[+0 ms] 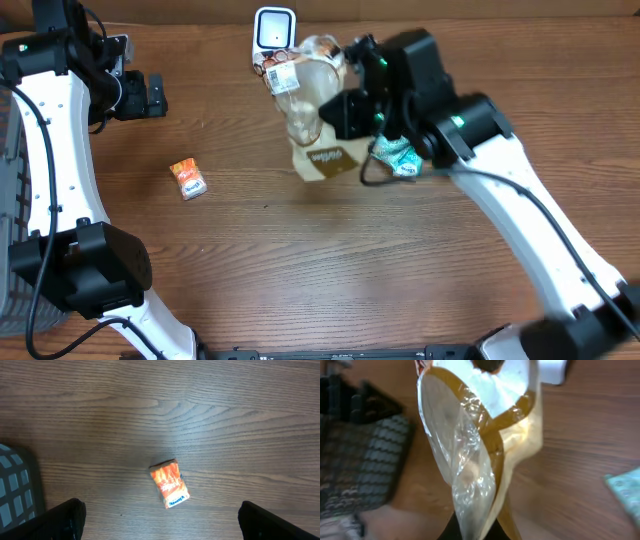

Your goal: Scan the item barcode

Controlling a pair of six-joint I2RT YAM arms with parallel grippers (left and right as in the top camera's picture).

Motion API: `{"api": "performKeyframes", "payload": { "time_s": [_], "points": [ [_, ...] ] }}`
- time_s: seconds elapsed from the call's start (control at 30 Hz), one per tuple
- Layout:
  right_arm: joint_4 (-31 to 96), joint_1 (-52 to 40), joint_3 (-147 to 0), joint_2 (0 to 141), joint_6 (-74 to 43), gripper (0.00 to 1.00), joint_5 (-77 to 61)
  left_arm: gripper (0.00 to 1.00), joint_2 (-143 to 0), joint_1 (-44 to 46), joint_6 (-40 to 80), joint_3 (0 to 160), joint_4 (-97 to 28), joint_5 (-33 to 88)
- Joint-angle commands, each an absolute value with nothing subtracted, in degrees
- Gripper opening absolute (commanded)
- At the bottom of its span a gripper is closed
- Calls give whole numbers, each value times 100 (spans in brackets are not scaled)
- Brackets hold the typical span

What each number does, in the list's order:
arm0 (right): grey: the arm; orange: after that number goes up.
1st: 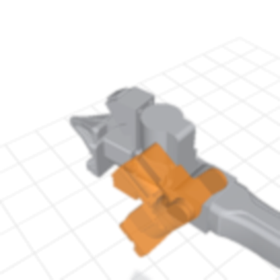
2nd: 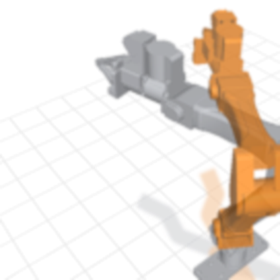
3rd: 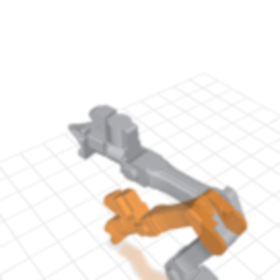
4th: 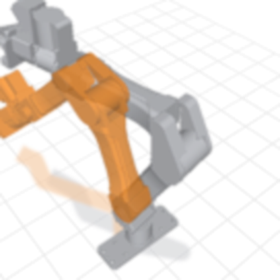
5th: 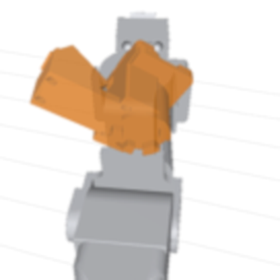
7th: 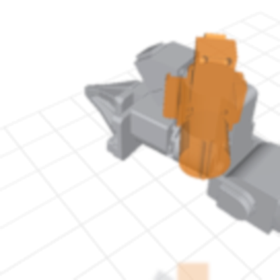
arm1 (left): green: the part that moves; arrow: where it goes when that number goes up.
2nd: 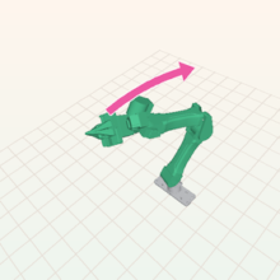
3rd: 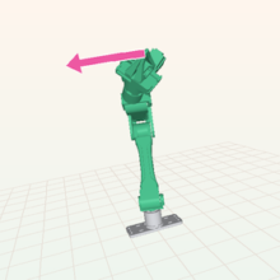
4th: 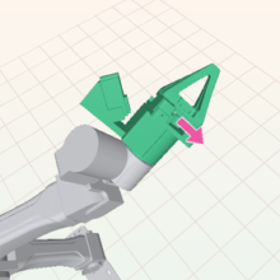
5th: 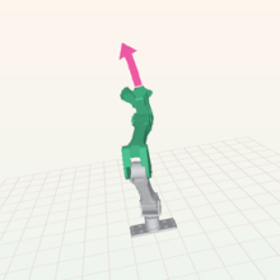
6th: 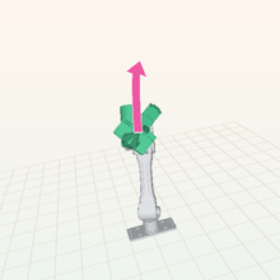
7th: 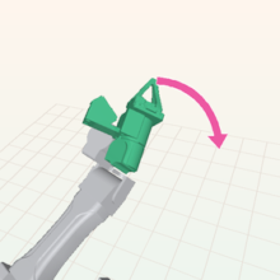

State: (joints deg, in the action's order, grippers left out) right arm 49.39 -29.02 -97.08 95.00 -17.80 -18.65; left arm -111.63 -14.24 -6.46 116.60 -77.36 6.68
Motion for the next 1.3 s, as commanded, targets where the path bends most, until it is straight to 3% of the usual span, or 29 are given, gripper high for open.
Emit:
{"api": "performKeyframes", "payload": {
  "time_s": [0.0, 0.1, 0.27, 0.47, 0.7, 1.27],
  "points": [
    [5035, -3052, -10777, 10232, -1343, 4, -427, 100, -11078, -1380, -770, 11633, -7732, 707],
    [4753, -3208, -11365, 10901, -657, 4, 888, 99, -11078, -1380, -770, 11633, -7732, 707],
    [2923, -3413, -11402, 11738, 760, 4, 2967, 100, -11078, -1380, -770, 11633, -7732, 707],
    [410, -3413, -11399, 12825, 3719, 4, 3472, 99, -11078, -1380, -770, 11633, -7732, 707],
    [-1461, -3415, -11397, 13708, 5859, 4, 3553, 100, -11078, -1380, -770, 11633, -7732, 707],
    [-1472, -3531, -11384, 14084, 6228, 4, 3642, 100, -11078, -1380, -770, 11633, -7732, 709]
  ]
}}
